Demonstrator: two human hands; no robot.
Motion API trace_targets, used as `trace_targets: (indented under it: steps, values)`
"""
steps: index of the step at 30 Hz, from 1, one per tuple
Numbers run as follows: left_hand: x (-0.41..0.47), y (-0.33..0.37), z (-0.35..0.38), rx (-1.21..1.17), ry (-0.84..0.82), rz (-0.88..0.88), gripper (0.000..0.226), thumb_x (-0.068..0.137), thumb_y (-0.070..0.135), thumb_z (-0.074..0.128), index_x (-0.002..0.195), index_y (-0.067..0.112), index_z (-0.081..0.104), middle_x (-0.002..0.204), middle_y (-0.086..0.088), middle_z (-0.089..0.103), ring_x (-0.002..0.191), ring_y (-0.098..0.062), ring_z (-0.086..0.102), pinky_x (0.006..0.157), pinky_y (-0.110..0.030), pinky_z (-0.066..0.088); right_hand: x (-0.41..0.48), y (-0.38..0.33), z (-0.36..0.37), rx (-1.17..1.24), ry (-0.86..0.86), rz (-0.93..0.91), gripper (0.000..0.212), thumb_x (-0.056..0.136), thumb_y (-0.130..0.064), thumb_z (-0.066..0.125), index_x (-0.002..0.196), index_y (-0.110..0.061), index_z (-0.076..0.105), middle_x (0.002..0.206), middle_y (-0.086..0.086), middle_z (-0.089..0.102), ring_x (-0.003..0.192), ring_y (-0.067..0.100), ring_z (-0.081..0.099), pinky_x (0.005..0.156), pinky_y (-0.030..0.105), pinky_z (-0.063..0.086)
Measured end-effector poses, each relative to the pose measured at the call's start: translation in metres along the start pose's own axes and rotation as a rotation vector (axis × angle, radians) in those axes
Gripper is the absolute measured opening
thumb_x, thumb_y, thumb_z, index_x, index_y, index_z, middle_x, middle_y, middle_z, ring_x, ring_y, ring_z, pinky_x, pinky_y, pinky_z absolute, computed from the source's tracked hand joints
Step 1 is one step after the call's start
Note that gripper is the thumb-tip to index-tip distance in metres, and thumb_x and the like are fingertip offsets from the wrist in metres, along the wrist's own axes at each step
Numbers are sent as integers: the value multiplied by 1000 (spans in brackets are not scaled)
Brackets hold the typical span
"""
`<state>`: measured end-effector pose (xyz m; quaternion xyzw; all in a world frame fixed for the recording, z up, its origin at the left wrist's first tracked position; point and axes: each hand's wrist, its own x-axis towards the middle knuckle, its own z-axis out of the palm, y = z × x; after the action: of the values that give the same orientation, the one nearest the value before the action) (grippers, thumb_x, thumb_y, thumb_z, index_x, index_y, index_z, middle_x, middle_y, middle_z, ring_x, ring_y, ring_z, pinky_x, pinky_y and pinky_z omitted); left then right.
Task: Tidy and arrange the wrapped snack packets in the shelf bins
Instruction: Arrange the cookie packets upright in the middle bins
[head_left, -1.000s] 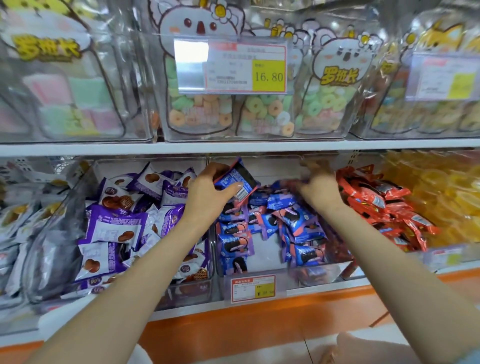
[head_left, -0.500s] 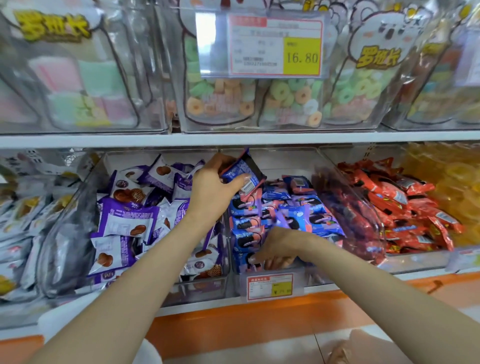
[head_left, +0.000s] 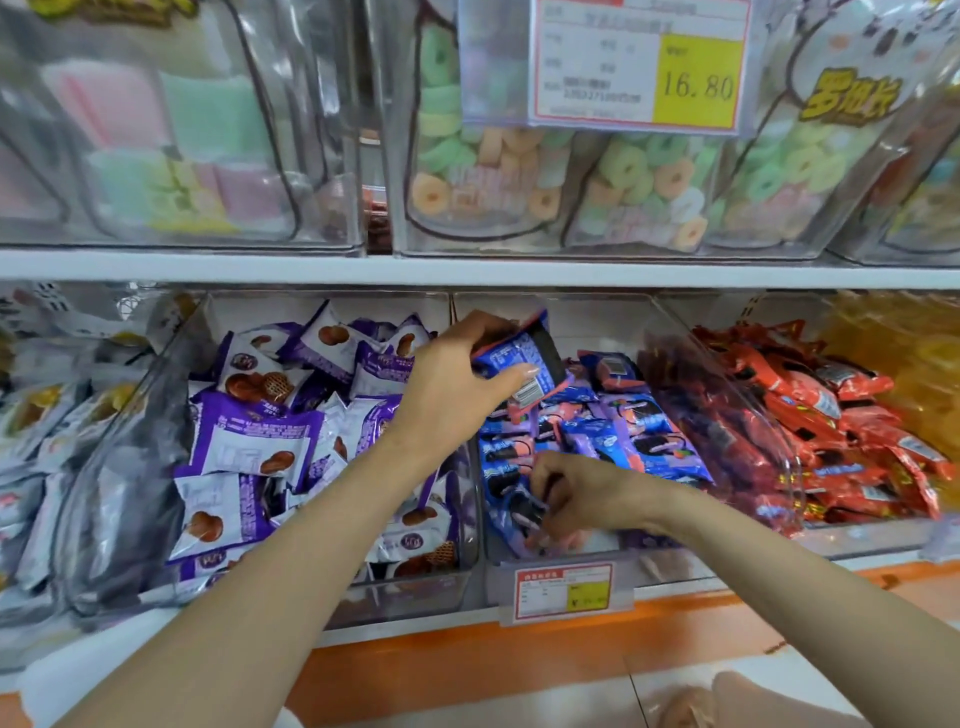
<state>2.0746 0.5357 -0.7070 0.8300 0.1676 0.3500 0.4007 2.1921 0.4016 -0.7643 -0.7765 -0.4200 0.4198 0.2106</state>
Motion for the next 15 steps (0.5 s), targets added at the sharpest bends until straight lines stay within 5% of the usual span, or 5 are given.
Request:
trace_targets:
  steps: [4,8,15]
  values:
    - [-1,-4,-1,5,-80,41,35,79,12,72,112,8,59,93,9,59,66,20,51,62,2,35,-4,11,-10,-84,-47,-172,37,79,3,66,92,-28,51,84,5,48,67,12,43,66,28,40]
    - [0,-8,-3,21,-107,30,38,79,11,72,113,5,58,102,0,65,72,6,53,58,2,33,4,14,-1,-307,139,-333,36,78,-4,71,103,-21,52,87,-9,52,75,12,47,70,22,43]
    - [1,-12,-6,48,-127,42,38,79,10,71,114,5,58,106,0,65,62,15,50,59,1,34,11,6,-1,-574,237,-452,40,83,-14,69,122,-21,60,109,1,49,89,12,45,79,23,40]
